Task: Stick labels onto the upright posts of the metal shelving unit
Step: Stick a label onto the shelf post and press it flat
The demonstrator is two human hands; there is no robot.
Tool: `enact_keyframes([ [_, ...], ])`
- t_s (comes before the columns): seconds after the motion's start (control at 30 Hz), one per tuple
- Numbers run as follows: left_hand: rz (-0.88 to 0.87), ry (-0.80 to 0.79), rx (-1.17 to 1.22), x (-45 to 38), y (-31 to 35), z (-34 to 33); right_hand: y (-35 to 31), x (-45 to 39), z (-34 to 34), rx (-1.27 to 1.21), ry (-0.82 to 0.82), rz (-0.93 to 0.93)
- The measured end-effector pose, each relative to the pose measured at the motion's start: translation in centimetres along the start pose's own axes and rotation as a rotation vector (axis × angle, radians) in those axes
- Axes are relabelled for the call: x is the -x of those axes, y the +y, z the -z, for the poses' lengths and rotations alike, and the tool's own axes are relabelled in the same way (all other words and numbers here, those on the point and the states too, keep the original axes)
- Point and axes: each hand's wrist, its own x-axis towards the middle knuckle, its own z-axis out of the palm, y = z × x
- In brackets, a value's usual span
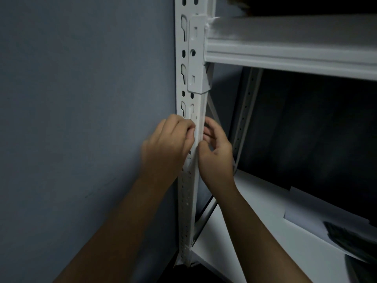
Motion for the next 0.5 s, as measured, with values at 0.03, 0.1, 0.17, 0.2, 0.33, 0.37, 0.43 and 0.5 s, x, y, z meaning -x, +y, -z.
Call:
enact_keyframes([
  [0.03, -0.025, 0.008, -0.05, -0.08, -0.04, 0.07, 0.06, 0.03, -0.02, 0.006, 0.007, -0.003],
  [0.1, -0.077, 0.026, -0.127, -0.21, -0.17, 0.08, 0.13, 0.06, -0.1, 0.016, 0.013, -0.007],
  [0.17, -0.113, 0.035, -0.168, -0.35, -0.31, -0.03, 0.17, 0.08, -0.1, 0.028, 0.017, -0.008],
  [0.2, -0.124, 0.037, -0.189, -0.44, -0.39, -0.08, 0.18, 0.06, -0.1, 0.031, 0.022, -0.006],
  [0.33, -0.139, 0.043, -0.242, -0.78, -0.51, -0.2, 0.17, -0.03, -0.29, 0.038, 0.047, -0.012],
  [0.37, -0.139, 0.045, -0.254, -0.84, -0.5, -0.22, 0.15, -0.07, -0.37, 0.037, 0.051, -0.012],
  [0.43, -0.126, 0.041, -0.27, -0.91, -0.38, -0.32, 0.18, -0.05, -0.48, 0.035, 0.058, -0.011],
  [0.5, -0.101, 0.037, -0.257, -0.97, -0.24, -0.34, 0.33, -0.04, -0.57, 0.054, 0.064, -0.01],
])
